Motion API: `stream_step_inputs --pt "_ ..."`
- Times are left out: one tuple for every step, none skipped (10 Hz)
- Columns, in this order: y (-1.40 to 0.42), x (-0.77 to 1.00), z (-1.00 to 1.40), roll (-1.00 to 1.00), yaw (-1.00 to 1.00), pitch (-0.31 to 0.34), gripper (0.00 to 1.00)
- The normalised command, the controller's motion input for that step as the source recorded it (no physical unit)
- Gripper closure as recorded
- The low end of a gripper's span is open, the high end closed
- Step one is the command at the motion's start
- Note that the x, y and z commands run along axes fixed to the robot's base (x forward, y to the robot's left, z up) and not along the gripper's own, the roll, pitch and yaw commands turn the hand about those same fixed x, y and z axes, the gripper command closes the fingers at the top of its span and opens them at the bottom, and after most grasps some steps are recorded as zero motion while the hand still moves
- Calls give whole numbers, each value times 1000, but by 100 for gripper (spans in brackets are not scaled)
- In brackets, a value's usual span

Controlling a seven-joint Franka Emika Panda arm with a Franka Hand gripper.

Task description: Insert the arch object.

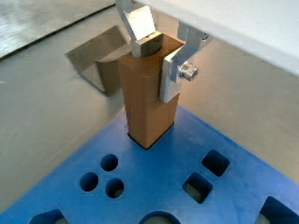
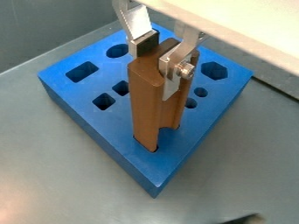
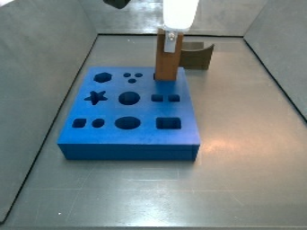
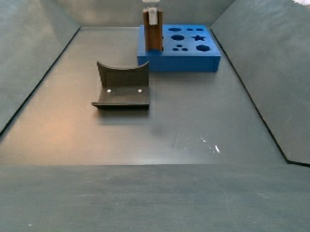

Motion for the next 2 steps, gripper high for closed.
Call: stream_step_inputs --pt "-6 -166 0 0 -146 -26 100" --pt "0 0 0 0 0 0 100"
